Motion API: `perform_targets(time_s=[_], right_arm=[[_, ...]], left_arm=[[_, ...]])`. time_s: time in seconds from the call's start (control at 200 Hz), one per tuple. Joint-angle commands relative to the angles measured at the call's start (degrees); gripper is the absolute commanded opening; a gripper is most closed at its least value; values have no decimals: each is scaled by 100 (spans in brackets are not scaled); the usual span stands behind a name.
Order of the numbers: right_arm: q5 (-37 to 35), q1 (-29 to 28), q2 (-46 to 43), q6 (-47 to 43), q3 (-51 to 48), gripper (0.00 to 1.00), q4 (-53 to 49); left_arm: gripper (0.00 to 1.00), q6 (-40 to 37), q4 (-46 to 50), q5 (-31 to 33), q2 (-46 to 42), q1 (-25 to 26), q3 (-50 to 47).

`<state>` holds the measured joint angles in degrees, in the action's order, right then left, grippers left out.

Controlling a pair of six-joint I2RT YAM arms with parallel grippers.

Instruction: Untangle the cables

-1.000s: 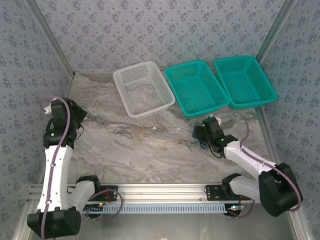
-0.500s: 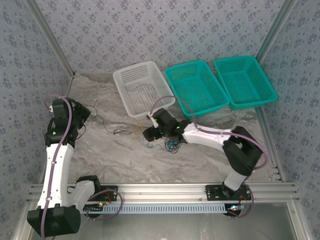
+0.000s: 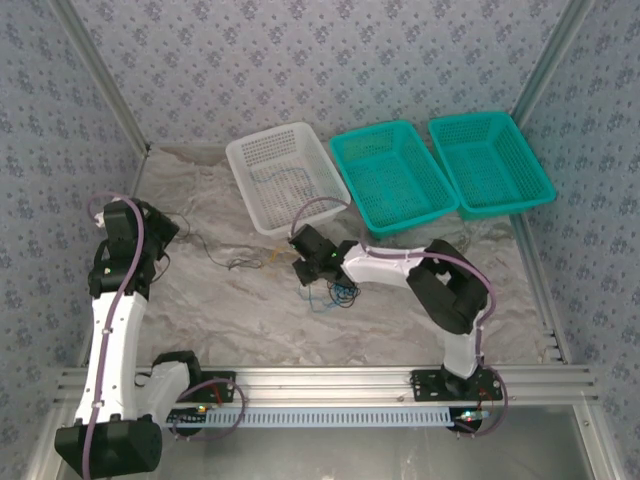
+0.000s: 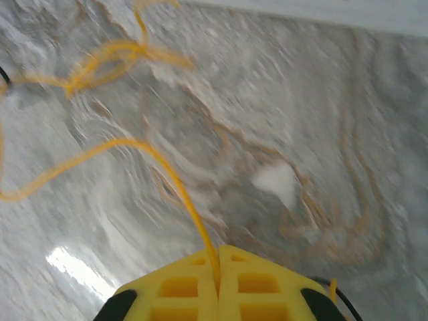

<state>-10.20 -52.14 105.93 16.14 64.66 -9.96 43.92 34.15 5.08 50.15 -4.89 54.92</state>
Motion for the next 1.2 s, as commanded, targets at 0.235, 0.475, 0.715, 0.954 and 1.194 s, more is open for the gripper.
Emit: perform_targets(time_s=[0.235, 0.475, 0.715, 0.954, 1.194], right_arm=[[-606, 1302, -1408, 1124, -1715, 0, -514], [-967, 1568, -1246, 1490, -1800, 0, -900], [-1195, 1658, -1390, 1816, -1840, 0, -1021], [-1734, 2053, -2161, 2614, -2574, 0, -1260], [-1273, 3159, -2961, 2614, -3310, 0, -1067]], left_arm=[[0, -443, 968, 2212, -378, -829, 800], [0, -442, 1160, 2388, -702, -1454, 1045], [0, -631, 1339, 2529, -498, -1486, 1478], [0, -676, 1398, 2431, -400, -1887, 1532], [0, -567, 1302, 2275, -308, -1927, 1505]])
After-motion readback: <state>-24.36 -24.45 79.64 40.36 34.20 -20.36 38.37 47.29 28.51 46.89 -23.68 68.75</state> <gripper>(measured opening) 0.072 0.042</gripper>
